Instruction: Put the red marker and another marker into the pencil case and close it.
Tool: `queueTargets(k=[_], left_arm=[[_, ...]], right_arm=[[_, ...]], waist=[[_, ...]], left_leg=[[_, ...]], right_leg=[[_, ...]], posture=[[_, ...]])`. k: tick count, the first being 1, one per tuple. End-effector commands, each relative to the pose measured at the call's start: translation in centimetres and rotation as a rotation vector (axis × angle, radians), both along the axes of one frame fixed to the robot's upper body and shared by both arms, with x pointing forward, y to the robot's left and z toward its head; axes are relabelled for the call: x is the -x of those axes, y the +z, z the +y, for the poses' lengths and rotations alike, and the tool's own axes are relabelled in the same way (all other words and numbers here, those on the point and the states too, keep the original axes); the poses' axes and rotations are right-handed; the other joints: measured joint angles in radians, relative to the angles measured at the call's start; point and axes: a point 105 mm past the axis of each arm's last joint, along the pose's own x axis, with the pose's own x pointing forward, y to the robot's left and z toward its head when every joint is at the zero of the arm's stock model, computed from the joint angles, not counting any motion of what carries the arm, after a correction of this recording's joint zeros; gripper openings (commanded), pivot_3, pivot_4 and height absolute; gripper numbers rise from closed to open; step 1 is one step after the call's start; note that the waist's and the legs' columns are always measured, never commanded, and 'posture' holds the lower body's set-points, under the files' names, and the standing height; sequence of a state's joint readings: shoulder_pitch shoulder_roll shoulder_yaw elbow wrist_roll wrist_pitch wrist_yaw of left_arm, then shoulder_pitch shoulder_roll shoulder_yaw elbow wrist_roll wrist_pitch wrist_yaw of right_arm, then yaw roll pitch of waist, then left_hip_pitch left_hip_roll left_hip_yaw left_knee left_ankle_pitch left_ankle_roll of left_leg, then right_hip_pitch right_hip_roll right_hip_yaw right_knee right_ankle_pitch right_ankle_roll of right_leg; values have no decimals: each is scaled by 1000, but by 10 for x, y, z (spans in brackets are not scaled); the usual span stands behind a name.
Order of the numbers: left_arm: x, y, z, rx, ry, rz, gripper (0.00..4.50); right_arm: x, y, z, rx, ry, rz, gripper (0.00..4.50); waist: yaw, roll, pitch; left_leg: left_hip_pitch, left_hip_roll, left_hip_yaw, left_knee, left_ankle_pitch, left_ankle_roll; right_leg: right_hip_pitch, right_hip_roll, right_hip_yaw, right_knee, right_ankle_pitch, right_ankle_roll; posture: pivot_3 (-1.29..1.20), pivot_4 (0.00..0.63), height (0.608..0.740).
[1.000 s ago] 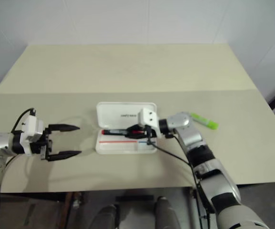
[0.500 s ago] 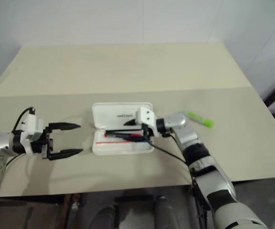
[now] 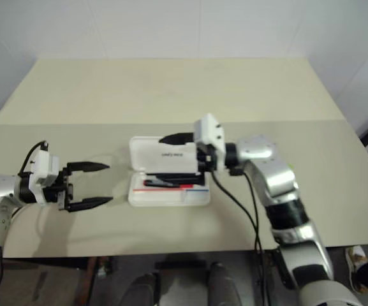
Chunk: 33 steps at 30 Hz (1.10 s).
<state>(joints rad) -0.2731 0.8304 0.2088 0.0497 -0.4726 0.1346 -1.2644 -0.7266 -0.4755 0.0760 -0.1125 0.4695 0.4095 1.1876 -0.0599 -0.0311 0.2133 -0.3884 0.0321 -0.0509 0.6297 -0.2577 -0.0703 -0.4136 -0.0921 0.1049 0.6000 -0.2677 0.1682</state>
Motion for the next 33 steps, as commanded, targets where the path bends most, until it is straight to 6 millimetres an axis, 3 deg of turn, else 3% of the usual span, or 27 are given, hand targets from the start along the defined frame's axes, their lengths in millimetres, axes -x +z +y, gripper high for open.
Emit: queueTargets(k=[1,3,6,8,11,15,19,33], left_arm=[[4,12,-10,17,-39,-61,4500],[4,16,-15,27,-50,-68,4500],[5,26,-34,63,-88,-94,4500],[8,29,-44,69,-111,-90,4500],[9,36,-53,86,-129,-83,4500],[7,43,-57,84,-135,-87,4500],[6,54,-61,91,-152,-107,4500],[10,75,-67,85,-191,-159,4500]], right_arm=[[-2,27,-35,-40,-130,-57,4475],[-6,26,-49,-22,-183,-47,4475],[-28,10,-113,77,-398,-6,4475],[-36,-4,-145,149,-489,18,4475],[-48,-20,-179,227,-590,41,4475],[-63,-36,-210,285,-681,67,4475],[-78,-47,-226,316,-750,102,4475],[-91,-90,-224,346,-801,257,4475]], waist=[[3,0,0],[4,0,0],[8,-1,0],[12,0,0],[7,0,0],[-12,0,0],[-28,1,1],[-26,2,1]], left_leg=[[0,0,0,0,0,0],[1,0,0,0,0,0],[1,0,1,0,0,0],[0,0,1,0,0,0],[0,-1,3,0,-1,2],[1,-1,3,0,-1,2],[1,-1,4,0,-1,2],[1,-1,4,0,-1,1]], right_leg=[[0,0,0,0,0,0],[0,0,0,-1,0,0],[0,0,0,-2,0,-1],[2,-1,0,-5,0,0],[2,-1,1,-7,1,2],[2,-1,2,-7,1,2],[2,-1,2,-6,1,3],[2,-1,3,-7,2,3]], posture=[[0,150,740],[0,150,740],[0,150,740],[0,150,740],[0,150,740],[0,150,740],[0,150,740],[0,150,740]])
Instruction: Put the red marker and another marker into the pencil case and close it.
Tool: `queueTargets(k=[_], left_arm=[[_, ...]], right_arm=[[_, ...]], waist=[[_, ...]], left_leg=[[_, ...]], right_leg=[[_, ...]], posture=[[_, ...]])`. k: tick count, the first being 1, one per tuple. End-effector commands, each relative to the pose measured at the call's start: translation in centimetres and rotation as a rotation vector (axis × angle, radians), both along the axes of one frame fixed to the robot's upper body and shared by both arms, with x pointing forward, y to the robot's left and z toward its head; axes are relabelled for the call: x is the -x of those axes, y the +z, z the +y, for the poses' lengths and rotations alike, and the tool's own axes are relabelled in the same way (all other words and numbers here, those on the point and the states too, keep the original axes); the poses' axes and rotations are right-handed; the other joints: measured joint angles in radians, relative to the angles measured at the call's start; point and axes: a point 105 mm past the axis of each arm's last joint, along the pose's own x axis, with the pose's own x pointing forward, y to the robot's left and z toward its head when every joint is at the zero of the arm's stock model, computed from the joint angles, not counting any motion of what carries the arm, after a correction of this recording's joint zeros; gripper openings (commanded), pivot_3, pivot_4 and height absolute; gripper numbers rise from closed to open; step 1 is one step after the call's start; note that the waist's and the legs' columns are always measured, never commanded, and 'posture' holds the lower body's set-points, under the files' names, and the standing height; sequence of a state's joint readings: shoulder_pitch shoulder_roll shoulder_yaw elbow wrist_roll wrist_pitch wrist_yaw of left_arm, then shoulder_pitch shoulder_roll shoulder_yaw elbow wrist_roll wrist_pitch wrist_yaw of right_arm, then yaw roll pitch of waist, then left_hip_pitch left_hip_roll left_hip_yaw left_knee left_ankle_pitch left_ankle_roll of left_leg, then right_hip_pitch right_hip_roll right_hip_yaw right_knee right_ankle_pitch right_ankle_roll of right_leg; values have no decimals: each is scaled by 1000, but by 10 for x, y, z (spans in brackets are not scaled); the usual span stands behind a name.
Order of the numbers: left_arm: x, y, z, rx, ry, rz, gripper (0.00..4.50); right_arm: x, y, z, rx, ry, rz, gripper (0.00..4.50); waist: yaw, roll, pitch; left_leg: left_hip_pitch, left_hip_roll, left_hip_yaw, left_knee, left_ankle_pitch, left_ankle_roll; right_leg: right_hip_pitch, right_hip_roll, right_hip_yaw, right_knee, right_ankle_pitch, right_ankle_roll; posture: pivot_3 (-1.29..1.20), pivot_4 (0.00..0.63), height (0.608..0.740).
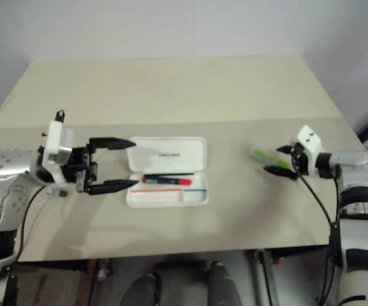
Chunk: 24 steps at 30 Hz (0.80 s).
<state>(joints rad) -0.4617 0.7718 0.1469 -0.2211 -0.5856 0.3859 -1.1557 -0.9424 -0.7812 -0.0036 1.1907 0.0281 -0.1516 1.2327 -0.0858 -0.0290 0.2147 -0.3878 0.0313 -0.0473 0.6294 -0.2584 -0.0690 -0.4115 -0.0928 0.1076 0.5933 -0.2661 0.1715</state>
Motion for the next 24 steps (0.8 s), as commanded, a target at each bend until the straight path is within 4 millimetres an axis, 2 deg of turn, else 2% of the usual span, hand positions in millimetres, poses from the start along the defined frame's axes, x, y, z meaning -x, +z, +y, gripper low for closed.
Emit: queueTargets(k=[1,7,9,12,17,18,22,24], left_arm=[[5,15,1,-7,-12,-60,4500],[5,20,1,-13,-14,-74,4500],[5,23,1,-11,-15,-80,4500],[4,25,1,-8,-16,-85,4500],[3,26,1,-8,-22,-87,4500],[2,26,0,-8,-25,-88,4500],[0,27,-1,-7,-29,-87,4500],[-3,22,2,-10,-24,-82,4500]], right_arm=[[-4,8,-4,9,-34,-31,4475],[-1,-2,-17,7,-104,17,4475],[4,-5,-24,-7,-119,51,4109],[5,-3,-23,-35,-108,53,3177],[6,2,-8,-74,-17,63,1313],[6,3,-5,-75,-1,64,1077],[6,3,-1,-71,26,69,1090],[1,10,10,-47,75,23,1090]], waist=[[-1,0,0],[-1,0,0],[-1,0,0],[0,0,0],[-1,0,0],[-1,0,0],[-4,0,0],[-6,0,0]], left_leg=[[0,0,0,0,0,0],[0,0,0,0,0,0],[0,0,0,0,0,0],[1,0,0,2,0,0],[1,0,0,2,0,-1],[1,0,0,2,0,-1],[1,0,0,1,0,-1],[1,0,0,1,0,-1]], right_leg=[[0,0,0,0,0,0],[0,0,0,0,0,0],[1,0,0,0,0,0],[2,0,0,0,0,1],[2,0,0,0,1,2],[2,0,0,0,1,2],[2,0,0,0,1,2],[2,0,0,0,1,2]], posture=[[0,150,740],[0,150,740],[0,150,740],[0,150,740],[0,150,740],[0,150,740],[0,150,740],[0,150,740]])
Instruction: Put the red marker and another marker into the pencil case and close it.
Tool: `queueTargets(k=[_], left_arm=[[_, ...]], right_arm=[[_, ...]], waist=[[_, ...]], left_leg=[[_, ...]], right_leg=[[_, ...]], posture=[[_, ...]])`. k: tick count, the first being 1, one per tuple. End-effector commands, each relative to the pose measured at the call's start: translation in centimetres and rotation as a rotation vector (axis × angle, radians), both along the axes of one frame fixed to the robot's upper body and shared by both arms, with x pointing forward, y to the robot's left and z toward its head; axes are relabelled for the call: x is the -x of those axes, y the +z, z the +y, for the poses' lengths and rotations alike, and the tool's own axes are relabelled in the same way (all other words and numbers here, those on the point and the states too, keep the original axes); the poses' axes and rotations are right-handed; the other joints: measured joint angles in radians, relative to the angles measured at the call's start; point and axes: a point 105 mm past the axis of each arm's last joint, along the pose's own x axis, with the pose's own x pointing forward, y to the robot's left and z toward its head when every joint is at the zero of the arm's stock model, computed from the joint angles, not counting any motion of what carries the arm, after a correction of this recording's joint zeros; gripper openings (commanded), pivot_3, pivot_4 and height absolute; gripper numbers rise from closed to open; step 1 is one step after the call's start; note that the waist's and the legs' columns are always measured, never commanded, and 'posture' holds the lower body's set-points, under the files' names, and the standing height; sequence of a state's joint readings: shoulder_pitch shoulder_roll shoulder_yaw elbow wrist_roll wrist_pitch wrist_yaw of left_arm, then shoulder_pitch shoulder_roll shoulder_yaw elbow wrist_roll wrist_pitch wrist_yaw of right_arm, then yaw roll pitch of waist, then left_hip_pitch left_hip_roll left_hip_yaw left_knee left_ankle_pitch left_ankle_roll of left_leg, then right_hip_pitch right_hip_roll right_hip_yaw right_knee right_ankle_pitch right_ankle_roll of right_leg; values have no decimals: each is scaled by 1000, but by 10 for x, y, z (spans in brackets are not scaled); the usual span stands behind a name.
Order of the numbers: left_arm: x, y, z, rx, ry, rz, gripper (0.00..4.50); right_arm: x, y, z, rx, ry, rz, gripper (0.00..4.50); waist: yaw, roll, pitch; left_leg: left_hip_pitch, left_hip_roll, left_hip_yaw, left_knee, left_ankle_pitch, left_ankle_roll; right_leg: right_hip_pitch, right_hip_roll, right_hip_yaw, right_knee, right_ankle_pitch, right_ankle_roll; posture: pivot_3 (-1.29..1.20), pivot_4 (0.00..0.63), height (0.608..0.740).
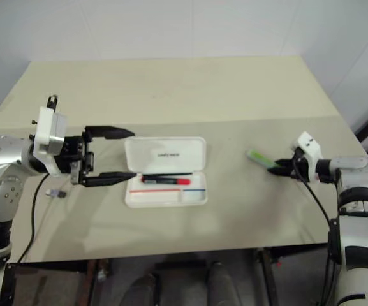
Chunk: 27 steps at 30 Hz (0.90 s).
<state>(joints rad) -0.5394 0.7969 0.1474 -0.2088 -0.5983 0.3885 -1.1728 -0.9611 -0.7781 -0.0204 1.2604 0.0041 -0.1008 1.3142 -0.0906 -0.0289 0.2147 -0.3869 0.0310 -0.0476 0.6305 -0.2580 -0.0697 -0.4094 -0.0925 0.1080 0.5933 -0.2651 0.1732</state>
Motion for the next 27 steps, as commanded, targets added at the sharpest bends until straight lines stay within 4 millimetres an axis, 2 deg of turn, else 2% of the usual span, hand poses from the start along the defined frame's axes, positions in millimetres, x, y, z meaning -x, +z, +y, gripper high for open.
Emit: queueTargets(k=[1,8,14,15,18,21,23,27], left_arm=[[-3,0,5,3,4,-19,4500],[-7,-31,30,-52,80,26,4500],[-2,-38,43,-54,127,47,4500],[-1,-40,47,-57,142,55,4500],[1,-48,60,-56,193,75,4500],[2,-51,62,-55,207,83,4500],[3,-56,64,-62,211,94,4500],[3,-59,65,-66,213,97,4500]], right_arm=[[-9,25,15,11,78,-114,1090],[-7,56,43,-38,243,-216,1090],[14,59,60,-53,364,-218,1090],[19,62,69,-66,395,-226,1090],[48,74,112,-138,529,-251,1090],[66,82,133,-199,567,-242,1090],[82,80,162,-245,640,-230,1090],[97,76,187,-280,697,-212,1090]], waist=[[-4,0,0],[-16,0,0],[-6,0,0],[-3,0,0],[5,1,0],[7,0,0],[10,0,0],[11,-2,-1]], left_leg=[[0,0,0,0,0,0],[0,0,0,0,0,0],[-1,0,-1,0,0,0],[-1,0,0,0,0,0],[0,0,-1,0,0,0],[0,0,-1,1,0,0],[0,0,-1,2,0,0],[1,0,-2,2,0,0]], right_leg=[[0,0,0,0,0,0],[0,0,0,1,0,0],[-1,0,0,4,0,0],[-1,0,0,3,0,0],[-2,0,0,4,-1,-1],[-3,0,0,8,-3,-1],[-3,0,0,8,-2,-2],[-2,1,0,9,-3,-3]], posture=[[0,150,740],[0,150,740],[0,150,740],[0,150,740],[0,150,740],[0,150,740],[0,150,740],[0,150,740]])
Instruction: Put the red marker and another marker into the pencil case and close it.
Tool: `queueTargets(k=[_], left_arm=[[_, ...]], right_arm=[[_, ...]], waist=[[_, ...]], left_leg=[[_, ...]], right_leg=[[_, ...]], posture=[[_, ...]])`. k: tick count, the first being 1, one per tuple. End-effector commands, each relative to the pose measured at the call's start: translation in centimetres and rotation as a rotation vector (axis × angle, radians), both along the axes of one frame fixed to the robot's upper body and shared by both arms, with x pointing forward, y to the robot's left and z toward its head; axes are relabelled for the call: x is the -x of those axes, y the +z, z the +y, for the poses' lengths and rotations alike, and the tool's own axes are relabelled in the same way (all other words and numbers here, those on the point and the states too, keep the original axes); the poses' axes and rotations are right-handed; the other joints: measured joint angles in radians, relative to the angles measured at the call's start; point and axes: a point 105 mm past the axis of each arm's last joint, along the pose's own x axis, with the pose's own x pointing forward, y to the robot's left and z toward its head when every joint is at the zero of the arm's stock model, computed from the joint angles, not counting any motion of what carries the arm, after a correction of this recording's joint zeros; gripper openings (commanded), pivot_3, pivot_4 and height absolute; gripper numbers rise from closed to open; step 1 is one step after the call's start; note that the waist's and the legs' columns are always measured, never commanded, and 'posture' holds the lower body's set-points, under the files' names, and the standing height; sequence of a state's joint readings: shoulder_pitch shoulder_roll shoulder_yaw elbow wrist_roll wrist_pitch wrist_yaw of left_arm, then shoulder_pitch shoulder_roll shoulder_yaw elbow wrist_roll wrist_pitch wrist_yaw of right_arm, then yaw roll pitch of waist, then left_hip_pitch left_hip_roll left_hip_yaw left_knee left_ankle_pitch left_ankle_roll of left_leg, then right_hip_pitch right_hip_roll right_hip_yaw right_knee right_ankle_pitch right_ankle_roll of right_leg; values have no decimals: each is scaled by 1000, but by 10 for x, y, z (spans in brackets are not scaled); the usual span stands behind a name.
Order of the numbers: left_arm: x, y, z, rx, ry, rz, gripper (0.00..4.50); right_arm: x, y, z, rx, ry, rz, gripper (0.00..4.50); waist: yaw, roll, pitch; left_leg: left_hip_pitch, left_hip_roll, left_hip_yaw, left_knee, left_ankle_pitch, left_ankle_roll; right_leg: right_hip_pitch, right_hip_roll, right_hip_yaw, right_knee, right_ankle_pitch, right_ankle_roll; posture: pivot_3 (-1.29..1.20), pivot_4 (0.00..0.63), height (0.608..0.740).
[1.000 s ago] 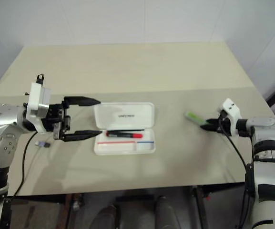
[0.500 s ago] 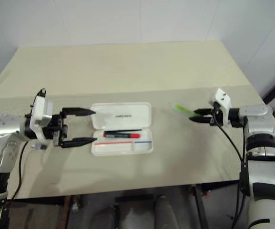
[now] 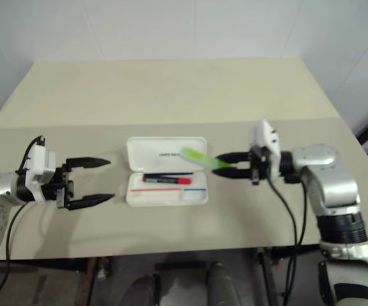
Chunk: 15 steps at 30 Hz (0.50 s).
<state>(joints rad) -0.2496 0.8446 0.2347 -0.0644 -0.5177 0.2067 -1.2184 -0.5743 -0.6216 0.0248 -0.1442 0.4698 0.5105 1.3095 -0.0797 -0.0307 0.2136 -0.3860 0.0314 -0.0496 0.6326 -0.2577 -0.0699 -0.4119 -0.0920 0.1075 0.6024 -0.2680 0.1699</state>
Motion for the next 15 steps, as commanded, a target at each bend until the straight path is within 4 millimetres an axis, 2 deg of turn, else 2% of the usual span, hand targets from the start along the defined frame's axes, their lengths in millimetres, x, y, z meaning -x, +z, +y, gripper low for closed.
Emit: queueTargets(k=[1,5,9,15], left_arm=[[1,6,5,-16,11,-41,4500],[0,4,6,-16,17,-40,4500],[-1,3,9,-17,26,-39,4500],[-1,3,16,-25,52,-43,4500]], right_arm=[[10,0,22,-15,54,-15,1090],[11,-17,45,36,112,-44,1090],[-3,-24,71,57,126,-78,1090],[-24,-41,83,173,148,-118,1090]], waist=[[2,0,0],[2,-1,-1],[-5,-1,-1],[-2,-1,-1]], left_leg=[[0,0,0,0,0,0],[0,0,0,0,0,0],[-1,0,0,-1,0,0],[-1,0,0,-2,0,0]], right_leg=[[0,0,0,0,0,0],[0,0,0,-1,0,0],[-1,0,0,-1,0,0],[-1,0,-1,0,0,-1]], posture=[[0,150,740],[0,150,740],[0,150,740],[0,150,740]])
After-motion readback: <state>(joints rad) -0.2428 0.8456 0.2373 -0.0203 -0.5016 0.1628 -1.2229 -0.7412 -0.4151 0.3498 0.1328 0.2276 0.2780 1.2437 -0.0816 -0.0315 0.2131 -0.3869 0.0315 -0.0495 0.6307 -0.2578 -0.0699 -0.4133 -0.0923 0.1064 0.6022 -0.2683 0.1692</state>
